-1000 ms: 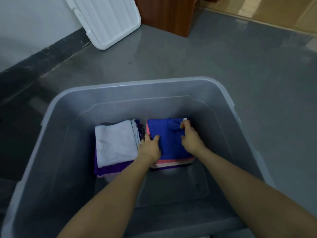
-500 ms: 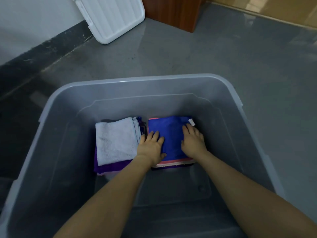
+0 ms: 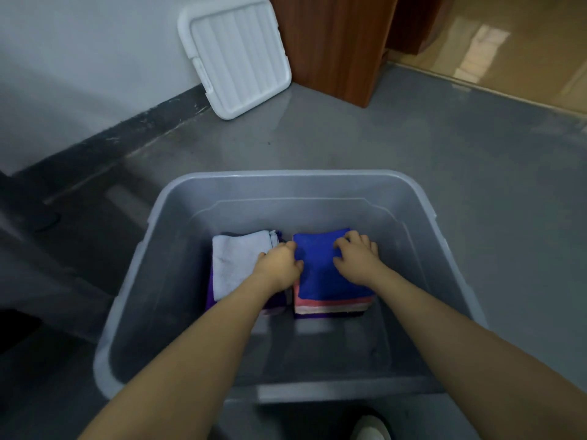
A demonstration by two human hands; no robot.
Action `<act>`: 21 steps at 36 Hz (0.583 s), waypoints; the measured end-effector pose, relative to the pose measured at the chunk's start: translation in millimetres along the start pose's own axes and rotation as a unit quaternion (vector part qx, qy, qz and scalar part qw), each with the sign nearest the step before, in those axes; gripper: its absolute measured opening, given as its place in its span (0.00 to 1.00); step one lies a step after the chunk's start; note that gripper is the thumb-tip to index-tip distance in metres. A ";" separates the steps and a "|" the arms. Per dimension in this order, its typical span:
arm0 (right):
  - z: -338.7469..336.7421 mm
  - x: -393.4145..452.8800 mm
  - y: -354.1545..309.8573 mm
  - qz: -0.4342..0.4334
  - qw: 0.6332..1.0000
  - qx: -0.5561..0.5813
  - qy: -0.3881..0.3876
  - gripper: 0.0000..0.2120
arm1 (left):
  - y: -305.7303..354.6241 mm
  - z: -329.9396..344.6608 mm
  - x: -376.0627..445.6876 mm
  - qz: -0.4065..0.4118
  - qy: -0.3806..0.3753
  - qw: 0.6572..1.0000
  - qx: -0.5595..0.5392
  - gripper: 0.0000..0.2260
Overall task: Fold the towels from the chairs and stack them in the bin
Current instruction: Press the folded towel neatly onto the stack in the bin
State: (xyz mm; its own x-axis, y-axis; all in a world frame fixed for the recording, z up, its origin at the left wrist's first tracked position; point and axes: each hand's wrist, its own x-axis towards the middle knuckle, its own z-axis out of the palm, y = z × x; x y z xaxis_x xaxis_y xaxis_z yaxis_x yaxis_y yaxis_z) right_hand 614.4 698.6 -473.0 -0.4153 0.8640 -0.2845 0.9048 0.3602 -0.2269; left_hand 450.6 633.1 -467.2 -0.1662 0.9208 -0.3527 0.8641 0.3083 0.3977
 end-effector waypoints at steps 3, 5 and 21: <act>-21.5 -12.9 -15.2 0.000 1.000 0.015 0.027 0.15 | 0.5 -27.8 -20.4 0.000 0.040 0.997 -0.064 0.13; -38.9 -23.5 -31.1 0.000 0.999 0.022 0.041 0.14 | -0.5 -53.5 -41.9 -0.001 0.070 0.995 -0.076 0.12; -161.3 -100.8 -246.9 -0.240 0.938 0.174 0.179 0.08 | -67.3 -233.5 -232.0 -0.024 0.334 0.938 -0.096 0.11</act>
State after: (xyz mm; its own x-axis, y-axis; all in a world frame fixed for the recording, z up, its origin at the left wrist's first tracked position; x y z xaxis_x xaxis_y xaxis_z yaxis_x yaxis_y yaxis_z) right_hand 447.9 579.3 -238.0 -0.6528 0.7164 0.2460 0.5099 0.6558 -0.5567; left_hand 320.0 454.5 -214.4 -0.5180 0.8295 0.2087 0.7575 0.3315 0.5624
